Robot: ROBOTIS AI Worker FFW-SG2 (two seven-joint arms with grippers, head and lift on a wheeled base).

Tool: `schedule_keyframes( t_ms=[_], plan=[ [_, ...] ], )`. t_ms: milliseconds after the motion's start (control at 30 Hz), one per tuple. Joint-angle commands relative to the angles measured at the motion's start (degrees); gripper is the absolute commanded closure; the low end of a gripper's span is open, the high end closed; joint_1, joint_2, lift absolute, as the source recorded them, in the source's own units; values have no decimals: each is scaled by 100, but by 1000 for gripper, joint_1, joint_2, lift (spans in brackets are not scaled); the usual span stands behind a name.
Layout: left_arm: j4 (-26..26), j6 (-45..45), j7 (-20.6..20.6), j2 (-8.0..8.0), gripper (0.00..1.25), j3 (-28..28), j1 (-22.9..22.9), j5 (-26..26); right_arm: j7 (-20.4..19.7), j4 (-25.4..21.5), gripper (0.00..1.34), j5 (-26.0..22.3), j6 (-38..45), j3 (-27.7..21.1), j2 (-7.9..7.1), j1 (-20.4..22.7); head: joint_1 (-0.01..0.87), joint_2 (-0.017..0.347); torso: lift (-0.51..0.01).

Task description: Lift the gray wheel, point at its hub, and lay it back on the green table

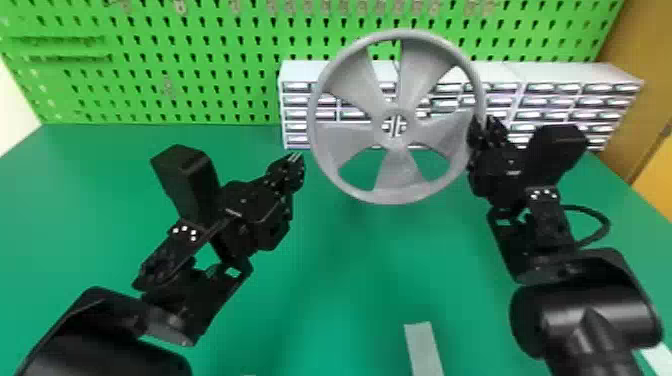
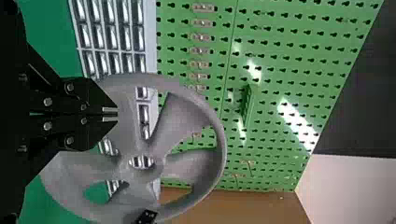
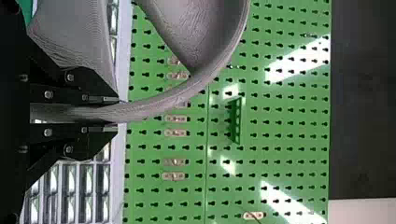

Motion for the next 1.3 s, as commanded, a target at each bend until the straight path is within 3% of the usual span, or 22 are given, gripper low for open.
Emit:
schedule_keyframes(
  t_ms=[0,300,633,1133,1267],
  plan=[
    [118,134,-33,-87,1200,-111,-196,-52,0,78,1259,1,-17,150,1,-70,692,48,-93],
    [434,292,11,-61,1204,-542,-715,97,0,184,1259,-17,-17,378,1,-167,692,48,-93],
    [856,301,424,-43,1204,-1017,-1119,220,0,263,1259,-26,-87,580,10,-281,692,48,-93],
    [1251,11,1268,-210,1202,-1324,-1400,9,0,263,1259,-35,-140,800,10,-229,692,48,-93],
    [1339,-15,1312,-263,1202,-1307,-1480,-79,0,263,1259,-35,-149,826,10,-211,692,48,-93]
  ],
)
